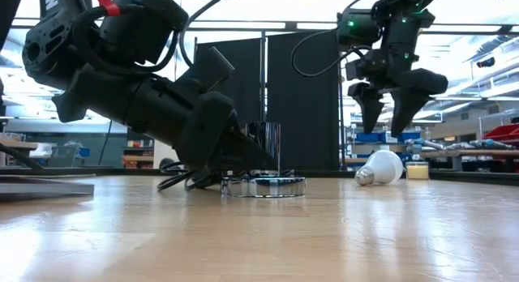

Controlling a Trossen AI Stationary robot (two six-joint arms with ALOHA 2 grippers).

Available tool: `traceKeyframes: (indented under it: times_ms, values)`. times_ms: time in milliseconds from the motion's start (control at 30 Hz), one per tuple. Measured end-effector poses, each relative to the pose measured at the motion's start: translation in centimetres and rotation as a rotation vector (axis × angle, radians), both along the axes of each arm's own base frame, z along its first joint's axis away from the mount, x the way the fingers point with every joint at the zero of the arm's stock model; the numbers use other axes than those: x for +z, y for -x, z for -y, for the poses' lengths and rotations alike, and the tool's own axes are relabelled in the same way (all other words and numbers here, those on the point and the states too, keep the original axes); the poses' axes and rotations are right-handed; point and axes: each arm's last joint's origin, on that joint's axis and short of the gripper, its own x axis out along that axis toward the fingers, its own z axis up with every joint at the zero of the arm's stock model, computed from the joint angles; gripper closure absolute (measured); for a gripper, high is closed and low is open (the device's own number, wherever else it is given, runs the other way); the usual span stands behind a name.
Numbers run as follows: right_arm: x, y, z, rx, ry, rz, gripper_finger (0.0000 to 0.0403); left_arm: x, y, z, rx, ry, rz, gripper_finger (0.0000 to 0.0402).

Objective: Screw lightbulb
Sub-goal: Insert the white lightbulb into the lamp socket

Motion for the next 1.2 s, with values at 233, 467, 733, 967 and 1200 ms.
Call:
traceKeyframes:
  times_ms: [233,467,733,967,1200]
  values:
    - [-0.7,0.7,0.7,0.034,-0.010,-0.027,0.0029,0.0,0.0,0.0,-0.004,-0.001,-0.003,0.0149]
    - [-2.7,1.0,1.3,0.024,-0.058,0.055,0.0030,0.0,0.0,0.0,-0.004,0.000,-0.002,0.0153]
    - [-5.1,1.7,1.6,0.025,-0.058,0.098,0.0030,0.0,0.0,0.0,-0.004,-0.001,-0.003,0.0153]
    - [-7.4,2.3,0.8,0.035,-0.102,0.170,0.0030,-0.2,0.1,0.0,-0.004,-0.006,-0.018,0.0153]
    - [-8.7,1.9,-0.4,0.030,-0.103,0.267,0.0030,-0.3,0.1,0.0,-0.003,-0.008,-0.029,0.0153]
